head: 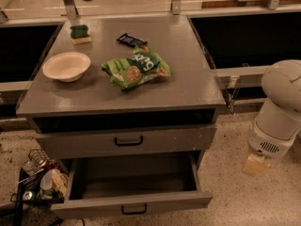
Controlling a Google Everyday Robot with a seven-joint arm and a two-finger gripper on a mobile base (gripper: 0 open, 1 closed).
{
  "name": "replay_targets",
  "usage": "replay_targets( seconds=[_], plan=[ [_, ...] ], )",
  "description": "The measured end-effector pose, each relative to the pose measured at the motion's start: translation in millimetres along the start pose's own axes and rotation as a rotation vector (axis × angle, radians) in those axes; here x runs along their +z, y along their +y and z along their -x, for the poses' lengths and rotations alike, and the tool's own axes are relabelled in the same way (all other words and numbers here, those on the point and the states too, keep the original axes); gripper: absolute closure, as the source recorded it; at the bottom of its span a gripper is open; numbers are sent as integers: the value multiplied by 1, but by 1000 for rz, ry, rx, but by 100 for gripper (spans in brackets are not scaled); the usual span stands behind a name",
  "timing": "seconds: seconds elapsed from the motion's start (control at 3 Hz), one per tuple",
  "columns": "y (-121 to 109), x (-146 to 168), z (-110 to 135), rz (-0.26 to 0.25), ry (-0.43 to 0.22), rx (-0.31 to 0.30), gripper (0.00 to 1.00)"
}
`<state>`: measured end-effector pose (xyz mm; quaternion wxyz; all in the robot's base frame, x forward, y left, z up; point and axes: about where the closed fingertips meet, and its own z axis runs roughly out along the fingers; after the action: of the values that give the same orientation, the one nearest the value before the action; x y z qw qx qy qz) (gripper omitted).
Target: Close middle drawer
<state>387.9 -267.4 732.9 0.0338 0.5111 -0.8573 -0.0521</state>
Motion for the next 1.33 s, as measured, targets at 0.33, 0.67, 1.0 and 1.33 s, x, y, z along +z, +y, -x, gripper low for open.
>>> replay_targets(
  seconds=[0.33, 0.67, 1.0, 1.33],
  plan=[
    [22, 23, -5, 57, -44, 13, 100],
    [66, 77, -10, 190, -109, 5, 100],
    [97, 119, -12, 302, -148, -9, 100],
    [117, 145, -12, 380, -166, -52, 100]
  ],
)
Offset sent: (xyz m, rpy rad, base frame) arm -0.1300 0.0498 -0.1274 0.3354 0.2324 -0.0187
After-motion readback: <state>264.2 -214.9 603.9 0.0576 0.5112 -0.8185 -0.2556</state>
